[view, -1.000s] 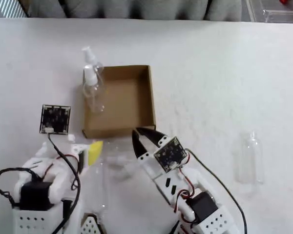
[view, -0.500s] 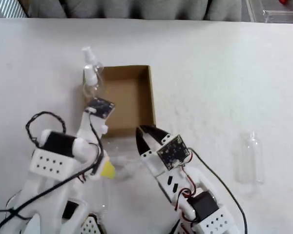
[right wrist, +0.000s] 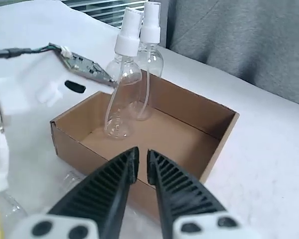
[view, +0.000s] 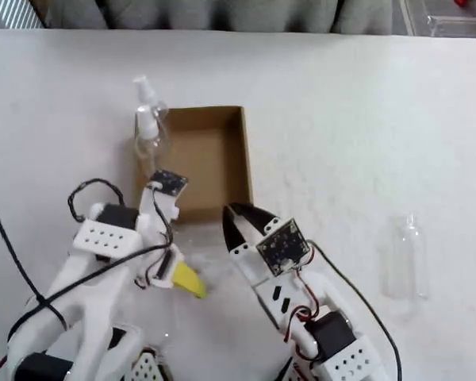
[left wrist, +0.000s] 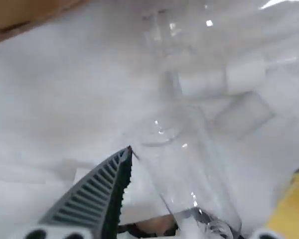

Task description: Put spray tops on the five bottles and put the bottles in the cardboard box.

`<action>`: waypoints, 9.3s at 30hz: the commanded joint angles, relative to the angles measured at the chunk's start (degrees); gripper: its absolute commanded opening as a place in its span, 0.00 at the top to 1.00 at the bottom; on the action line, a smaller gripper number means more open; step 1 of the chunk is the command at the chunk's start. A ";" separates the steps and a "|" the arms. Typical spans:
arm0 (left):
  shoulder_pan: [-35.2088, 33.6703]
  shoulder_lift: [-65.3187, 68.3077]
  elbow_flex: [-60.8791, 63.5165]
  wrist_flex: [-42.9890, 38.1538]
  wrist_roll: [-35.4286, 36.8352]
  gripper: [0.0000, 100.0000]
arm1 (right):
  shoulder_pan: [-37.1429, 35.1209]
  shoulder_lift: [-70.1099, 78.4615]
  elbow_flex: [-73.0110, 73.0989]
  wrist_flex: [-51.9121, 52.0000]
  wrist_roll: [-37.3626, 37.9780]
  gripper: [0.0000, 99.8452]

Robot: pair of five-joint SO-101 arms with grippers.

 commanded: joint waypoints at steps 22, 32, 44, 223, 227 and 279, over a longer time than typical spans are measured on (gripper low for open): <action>-34.68 0.48 -5.80 -14.59 -0.44 0.98 | 0.75 -0.48 0.44 -0.31 0.70 0.99; -53.23 0.57 -8.62 -34.37 12.48 0.98 | 0.57 -0.48 0.44 -0.31 0.70 0.99; -58.86 14.73 -7.65 -55.03 38.77 0.98 | 0.84 -0.48 0.44 -0.13 0.70 0.99; -46.11 -8.31 8.62 -23.91 -14.68 0.98 | 0.92 -0.40 0.44 0.13 0.70 0.99; -42.42 -8.31 8.53 -24.18 -12.31 0.98 | 0.92 -0.40 0.44 0.13 0.70 0.99; -39.78 13.67 -16.70 -20.40 -53.27 0.98 | 1.01 -0.13 0.44 0.13 0.70 0.99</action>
